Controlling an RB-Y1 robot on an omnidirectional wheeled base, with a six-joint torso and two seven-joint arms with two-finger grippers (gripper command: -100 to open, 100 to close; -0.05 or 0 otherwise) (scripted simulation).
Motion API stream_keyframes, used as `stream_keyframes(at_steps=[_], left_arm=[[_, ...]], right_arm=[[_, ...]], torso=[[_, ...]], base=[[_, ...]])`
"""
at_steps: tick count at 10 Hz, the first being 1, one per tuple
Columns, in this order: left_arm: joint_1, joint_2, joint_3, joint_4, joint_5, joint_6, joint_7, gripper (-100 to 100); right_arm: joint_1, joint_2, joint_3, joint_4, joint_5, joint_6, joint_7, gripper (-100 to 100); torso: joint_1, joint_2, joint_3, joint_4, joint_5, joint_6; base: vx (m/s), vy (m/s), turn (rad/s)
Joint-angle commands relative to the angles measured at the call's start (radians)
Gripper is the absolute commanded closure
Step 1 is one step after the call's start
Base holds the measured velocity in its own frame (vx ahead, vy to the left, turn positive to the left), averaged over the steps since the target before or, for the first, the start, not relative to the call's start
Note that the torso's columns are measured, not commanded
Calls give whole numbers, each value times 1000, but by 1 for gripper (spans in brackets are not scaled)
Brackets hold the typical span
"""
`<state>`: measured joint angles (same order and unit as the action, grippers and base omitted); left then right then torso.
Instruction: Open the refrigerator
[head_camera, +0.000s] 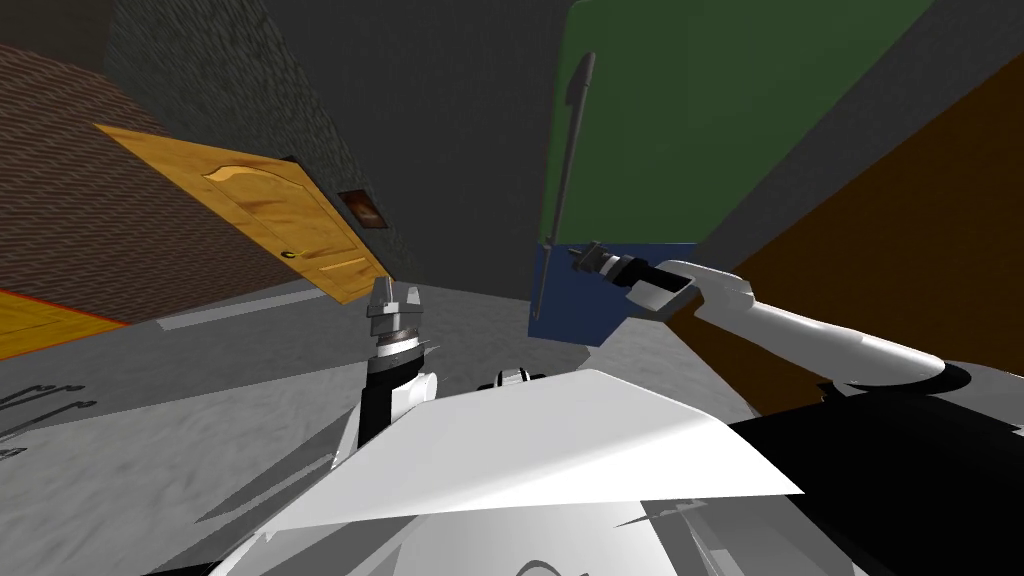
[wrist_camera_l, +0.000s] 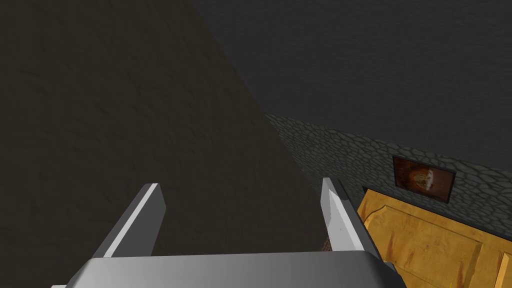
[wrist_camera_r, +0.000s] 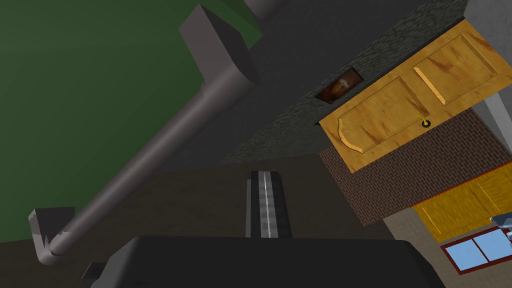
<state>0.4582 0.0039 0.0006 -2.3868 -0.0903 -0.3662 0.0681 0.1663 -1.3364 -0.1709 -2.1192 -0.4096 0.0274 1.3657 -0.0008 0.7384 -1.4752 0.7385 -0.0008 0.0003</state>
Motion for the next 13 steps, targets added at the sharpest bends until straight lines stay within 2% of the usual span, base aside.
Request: stream_keyframes(at_steps=[1,2,3,5,9,13], left_arm=[[0,0,0,0,0,0,0,0],[0,0,0,0,0,0,0,0],[0,0,0,0,0,0,0,0],[0,0,0,0,0,0,0,0],[0,0,0,0,0,0,0,0],[0,0,0,0,0,0,0,0]], right_arm=[[11,-14,12,-70,-29,-19,13,100],[1,0,17,-55,-15,-4,12,100],[-5,-9,11,-25,-11,20,4,-100],[-10,-18,3,5,-8,43,-6,-100],[-21,-37,-12,63,-1,90,-26,-100],[-34,-58,-30,132,8,144,-50,-100]], torso=[[2,-1,-1,-1,1,0],[0,1,0,0,1,0],[4,-4,-3,-1,1,0],[11,-9,-7,-3,4,-1],[-2,2,1,0,0,0],[2,-4,-3,-1,2,-1]], base=[[-184,-140,-7],[-88,-67,3],[25,68,-29],[98,159,-28],[89,133,-20],[59,115,-22]])
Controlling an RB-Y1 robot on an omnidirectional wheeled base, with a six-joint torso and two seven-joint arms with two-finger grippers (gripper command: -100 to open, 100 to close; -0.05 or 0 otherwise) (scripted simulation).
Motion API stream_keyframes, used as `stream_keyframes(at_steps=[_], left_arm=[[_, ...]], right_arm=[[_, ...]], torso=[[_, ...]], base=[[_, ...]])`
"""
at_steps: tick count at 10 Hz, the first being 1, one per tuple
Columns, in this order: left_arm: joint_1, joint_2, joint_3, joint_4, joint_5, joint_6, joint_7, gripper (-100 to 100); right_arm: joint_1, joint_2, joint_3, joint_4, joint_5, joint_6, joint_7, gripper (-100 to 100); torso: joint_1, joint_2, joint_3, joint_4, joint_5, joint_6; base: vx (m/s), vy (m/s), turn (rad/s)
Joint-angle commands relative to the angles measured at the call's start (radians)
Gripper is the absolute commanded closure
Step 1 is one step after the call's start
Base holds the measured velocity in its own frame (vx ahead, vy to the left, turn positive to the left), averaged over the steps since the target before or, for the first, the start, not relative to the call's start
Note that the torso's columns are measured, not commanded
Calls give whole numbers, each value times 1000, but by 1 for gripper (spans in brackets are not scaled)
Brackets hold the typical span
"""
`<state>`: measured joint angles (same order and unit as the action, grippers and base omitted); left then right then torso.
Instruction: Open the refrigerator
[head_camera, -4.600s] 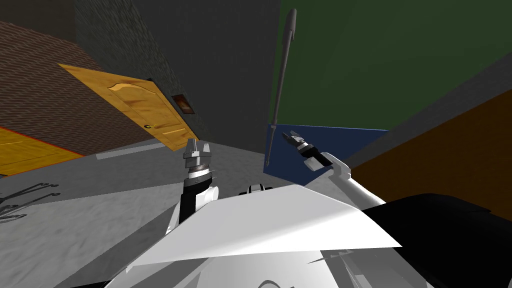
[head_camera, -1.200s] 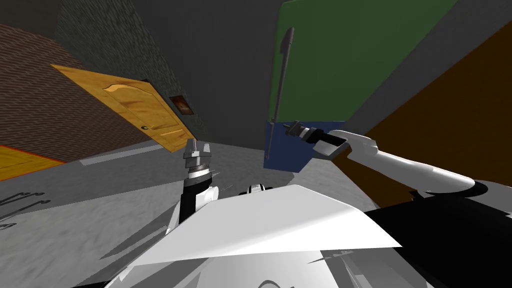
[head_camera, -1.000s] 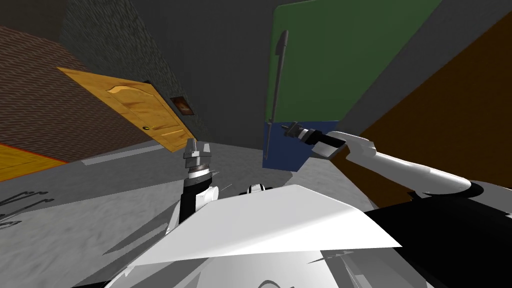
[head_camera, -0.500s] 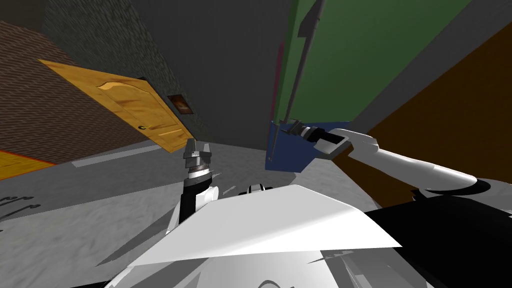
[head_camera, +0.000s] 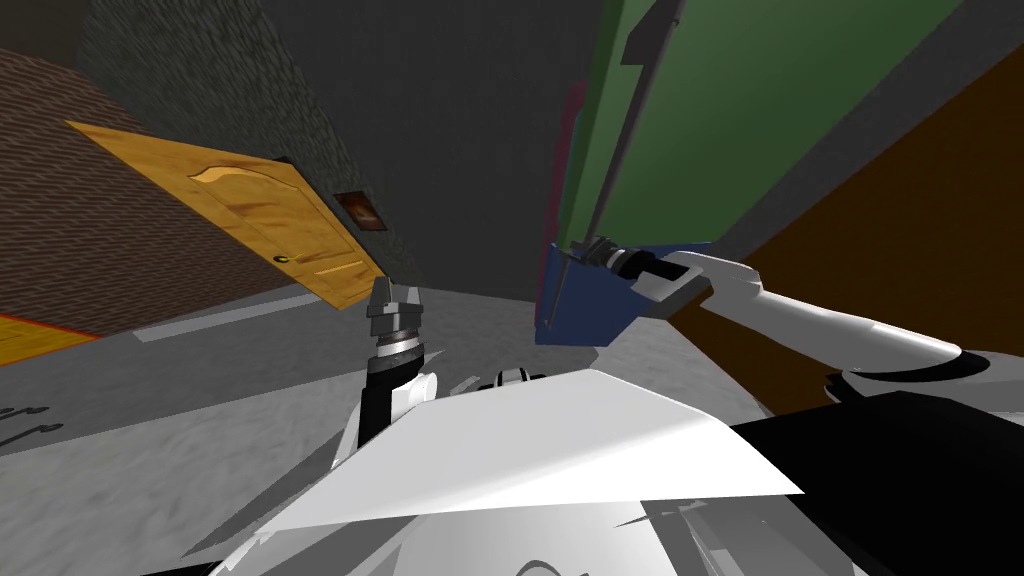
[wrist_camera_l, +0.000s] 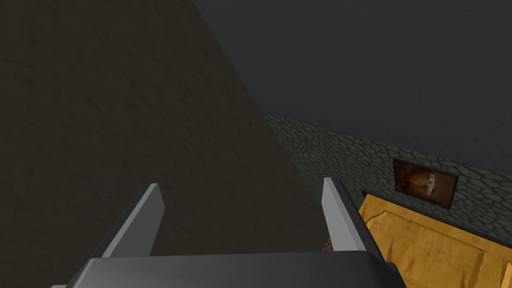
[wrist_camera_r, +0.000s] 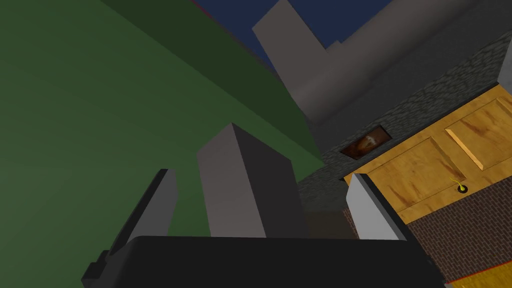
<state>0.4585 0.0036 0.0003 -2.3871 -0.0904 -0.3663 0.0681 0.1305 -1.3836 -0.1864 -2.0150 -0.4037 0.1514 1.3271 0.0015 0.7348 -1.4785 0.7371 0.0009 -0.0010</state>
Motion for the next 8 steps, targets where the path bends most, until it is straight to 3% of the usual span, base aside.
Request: stream_keyframes(at_steps=[1,5,7,8], left_arm=[[0,0,0,0,0,0,0,0],[0,0,0,0,0,0,0,0],[0,0,0,0,0,0,0,0],[0,0,0,0,0,0,0,0]], right_arm=[[-1,-15,-18,42,4,31,-16,-100],[-13,-36,-35,110,12,86,-39,-100],[-17,-40,-30,107,8,77,-38,-100],[-17,-40,-30,107,7,77,-38,100]], torso=[[0,1,1,0,0,1],[-2,3,2,0,-1,1],[-6,6,4,2,-2,1],[-7,6,4,2,-3,1]], base=[[66,146,-17],[79,136,-24],[18,36,-2],[9,0,-12]])
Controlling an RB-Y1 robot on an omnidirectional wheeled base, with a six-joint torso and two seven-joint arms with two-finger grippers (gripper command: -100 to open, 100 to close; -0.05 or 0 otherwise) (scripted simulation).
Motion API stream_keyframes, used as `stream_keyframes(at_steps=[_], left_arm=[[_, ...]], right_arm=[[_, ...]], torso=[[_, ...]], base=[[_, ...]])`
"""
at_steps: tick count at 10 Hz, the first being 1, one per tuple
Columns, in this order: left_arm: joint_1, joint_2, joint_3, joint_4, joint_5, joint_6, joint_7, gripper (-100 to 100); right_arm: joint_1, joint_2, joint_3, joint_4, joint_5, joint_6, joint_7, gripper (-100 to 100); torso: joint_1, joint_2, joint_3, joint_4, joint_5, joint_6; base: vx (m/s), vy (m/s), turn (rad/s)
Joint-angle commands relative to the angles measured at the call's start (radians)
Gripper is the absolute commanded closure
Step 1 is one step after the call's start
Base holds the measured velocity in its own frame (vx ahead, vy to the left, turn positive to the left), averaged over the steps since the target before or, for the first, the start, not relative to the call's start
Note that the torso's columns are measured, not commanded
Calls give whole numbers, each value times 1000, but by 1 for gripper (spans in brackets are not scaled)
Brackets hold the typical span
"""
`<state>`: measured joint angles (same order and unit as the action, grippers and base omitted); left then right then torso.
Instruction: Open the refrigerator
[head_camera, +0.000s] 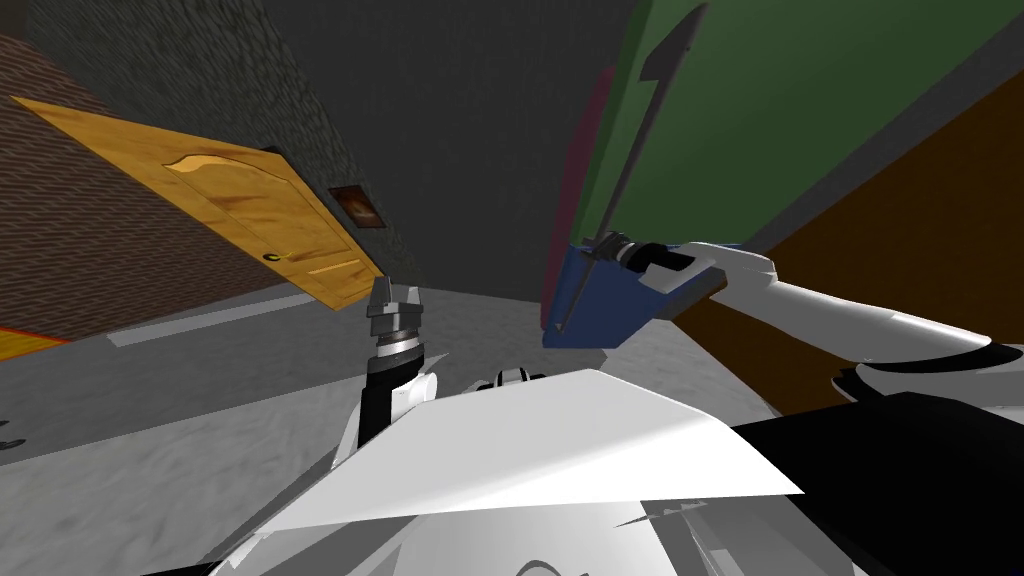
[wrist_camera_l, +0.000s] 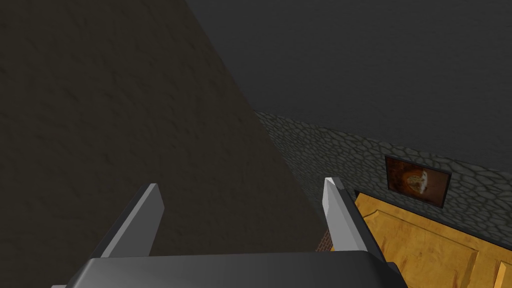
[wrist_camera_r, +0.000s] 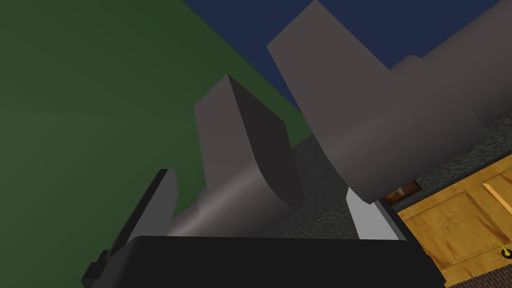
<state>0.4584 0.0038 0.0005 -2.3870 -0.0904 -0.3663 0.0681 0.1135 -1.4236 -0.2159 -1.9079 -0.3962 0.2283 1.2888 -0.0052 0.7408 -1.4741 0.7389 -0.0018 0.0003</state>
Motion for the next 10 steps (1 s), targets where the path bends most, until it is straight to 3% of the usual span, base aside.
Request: stream_keyframes(at_steps=[1,2,10], left_arm=[[0,0,0,0,0,0,0,0],[0,0,0,0,0,0,0,0],[0,0,0,0,0,0,0,0]], right_arm=[[3,-14,1,-47,-24,-19,8,100],[3,-14,1,-48,-24,-19,8,100],[23,-68,17,-252,-120,-103,40,100]], torso=[[4,0,0,-1,0,-1],[3,6,4,-2,0,-4],[7,-1,-1,1,3,1]], base=[[-145,-155,-49],[-204,-175,45],[-205,-191,-7]])
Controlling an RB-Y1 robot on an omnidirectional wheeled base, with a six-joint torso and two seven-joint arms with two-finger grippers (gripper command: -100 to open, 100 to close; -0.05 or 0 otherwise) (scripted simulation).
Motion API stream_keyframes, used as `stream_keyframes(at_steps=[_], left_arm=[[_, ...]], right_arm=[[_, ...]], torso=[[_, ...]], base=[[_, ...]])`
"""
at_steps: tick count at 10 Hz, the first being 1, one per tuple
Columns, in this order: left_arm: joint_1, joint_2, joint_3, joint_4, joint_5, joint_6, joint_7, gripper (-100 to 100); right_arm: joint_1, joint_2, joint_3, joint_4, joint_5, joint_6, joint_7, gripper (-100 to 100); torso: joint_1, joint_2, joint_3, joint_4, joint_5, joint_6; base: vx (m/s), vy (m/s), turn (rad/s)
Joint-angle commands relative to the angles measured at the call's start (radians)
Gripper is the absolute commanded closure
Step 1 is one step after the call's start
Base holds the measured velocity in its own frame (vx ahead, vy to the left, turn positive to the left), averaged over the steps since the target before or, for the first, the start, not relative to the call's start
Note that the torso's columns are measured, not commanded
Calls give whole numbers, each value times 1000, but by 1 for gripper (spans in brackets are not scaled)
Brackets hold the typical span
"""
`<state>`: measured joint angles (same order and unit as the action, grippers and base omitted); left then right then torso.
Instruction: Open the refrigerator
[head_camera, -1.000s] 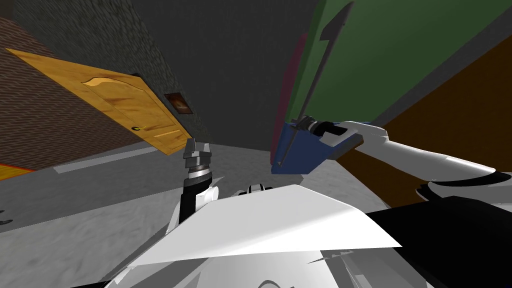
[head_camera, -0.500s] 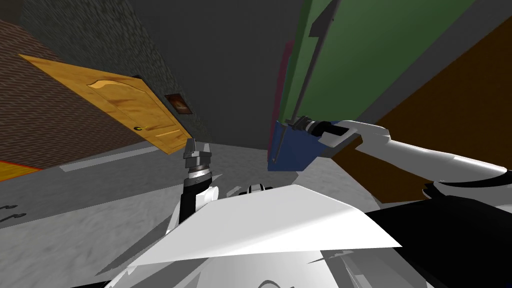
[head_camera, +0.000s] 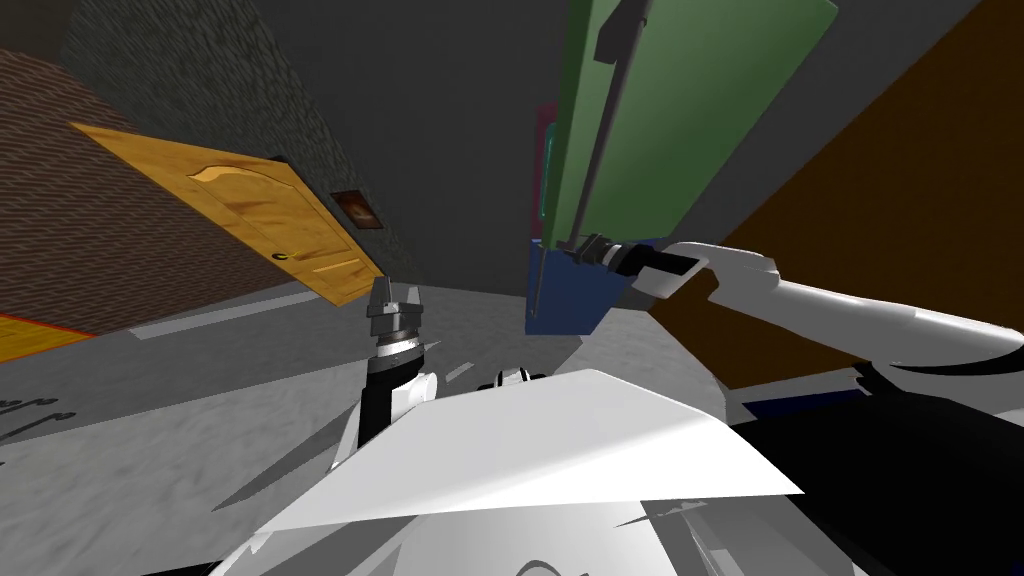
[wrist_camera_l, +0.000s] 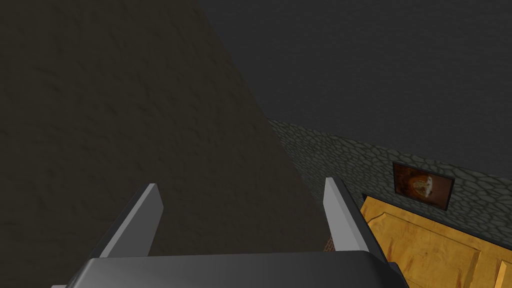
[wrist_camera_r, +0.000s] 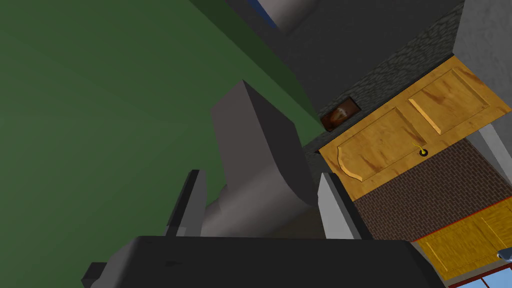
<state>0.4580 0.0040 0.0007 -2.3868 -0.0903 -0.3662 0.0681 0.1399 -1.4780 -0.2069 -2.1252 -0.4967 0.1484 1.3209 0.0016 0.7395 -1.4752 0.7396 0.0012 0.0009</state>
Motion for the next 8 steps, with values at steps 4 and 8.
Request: stream_keyframes(at_steps=[4,8], left_arm=[[0,0,0,0,0,0,0,0],[0,0,0,0,0,0,0,0]], right_arm=[[-1,-26,20,-103,-45,-46,20,100],[5,-43,24,-179,-76,-81,37,100]], torso=[[-1,-2,-1,-2,0,-4],[-8,0,0,0,-2,1]], base=[[-99,-163,9],[-119,-216,9]])
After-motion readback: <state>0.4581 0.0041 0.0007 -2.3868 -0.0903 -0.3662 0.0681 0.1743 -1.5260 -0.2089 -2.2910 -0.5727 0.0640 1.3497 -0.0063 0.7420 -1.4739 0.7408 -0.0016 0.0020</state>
